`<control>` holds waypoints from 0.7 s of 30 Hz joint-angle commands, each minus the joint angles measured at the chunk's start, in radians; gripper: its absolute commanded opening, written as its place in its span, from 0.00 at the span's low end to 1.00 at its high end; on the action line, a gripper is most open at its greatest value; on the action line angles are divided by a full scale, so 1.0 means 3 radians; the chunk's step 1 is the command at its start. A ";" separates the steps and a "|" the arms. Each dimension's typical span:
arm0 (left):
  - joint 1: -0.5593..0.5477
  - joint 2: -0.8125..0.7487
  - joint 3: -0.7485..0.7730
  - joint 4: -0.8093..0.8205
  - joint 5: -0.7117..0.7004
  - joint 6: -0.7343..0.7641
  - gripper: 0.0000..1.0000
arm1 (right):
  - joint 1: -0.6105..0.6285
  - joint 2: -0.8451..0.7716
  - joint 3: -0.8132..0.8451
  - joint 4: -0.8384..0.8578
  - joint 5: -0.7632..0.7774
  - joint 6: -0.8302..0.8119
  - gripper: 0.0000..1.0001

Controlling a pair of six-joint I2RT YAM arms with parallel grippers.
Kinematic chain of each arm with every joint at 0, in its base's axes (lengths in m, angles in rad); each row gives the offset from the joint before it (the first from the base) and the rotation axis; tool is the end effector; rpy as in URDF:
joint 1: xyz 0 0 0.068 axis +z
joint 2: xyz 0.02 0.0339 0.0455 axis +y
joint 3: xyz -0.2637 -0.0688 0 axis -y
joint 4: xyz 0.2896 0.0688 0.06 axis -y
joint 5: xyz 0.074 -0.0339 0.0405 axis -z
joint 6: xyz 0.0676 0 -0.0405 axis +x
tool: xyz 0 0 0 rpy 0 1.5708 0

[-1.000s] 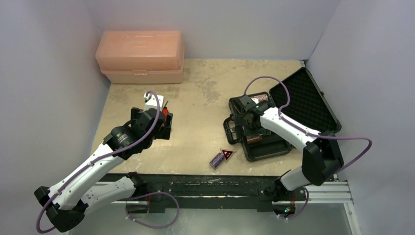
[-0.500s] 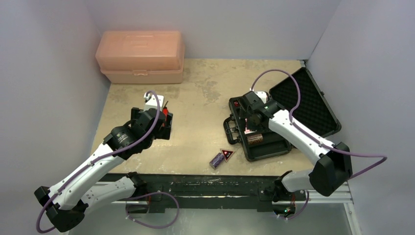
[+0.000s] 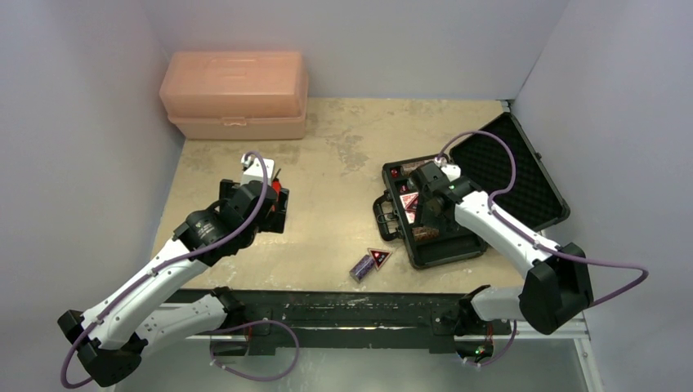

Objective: Pack up texas hold em set

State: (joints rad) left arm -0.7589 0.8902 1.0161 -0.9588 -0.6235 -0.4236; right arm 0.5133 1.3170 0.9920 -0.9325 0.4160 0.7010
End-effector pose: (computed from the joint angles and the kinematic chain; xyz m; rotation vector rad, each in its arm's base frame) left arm 0.1872 -0.1231 0.3190 0.0968 2.2154 0.1145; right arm 0.2654 0.1182 0.2039 0.3354 2.6228 -0.2199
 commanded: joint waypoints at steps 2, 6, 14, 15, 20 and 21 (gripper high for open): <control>0.0023 0.0031 0.0018 0.0064 0.0013 0.0075 0.95 | -0.0072 -0.0039 -0.0121 0.0217 -0.0120 0.0085 0.62; 0.0025 0.0062 0.0024 0.0066 0.0014 0.0080 0.95 | -0.0088 -0.0003 -0.0174 0.0282 -0.0186 0.0067 0.61; 0.0027 0.0077 0.0021 0.0063 0.0013 0.0084 0.95 | -0.0094 0.0023 -0.0243 0.0398 -0.0423 0.0072 0.61; 0.0023 0.0075 0.0021 0.0062 0.0014 0.0086 0.95 | -0.0095 0.0026 -0.0258 0.0418 -0.0471 0.0083 0.61; 0.0026 0.0078 0.0019 0.0066 0.0014 0.0085 0.95 | -0.0094 0.0011 -0.0322 0.0495 -0.0638 0.0136 0.61; 0.0028 0.0080 0.0021 0.0064 0.0014 0.0085 0.95 | -0.0091 0.0008 -0.0329 0.0503 -0.0662 0.0150 0.61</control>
State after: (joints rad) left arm -0.7589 0.9127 1.0161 -0.9588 -0.6205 -0.4221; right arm 0.4839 1.3216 0.9245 -0.8207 0.3008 0.7101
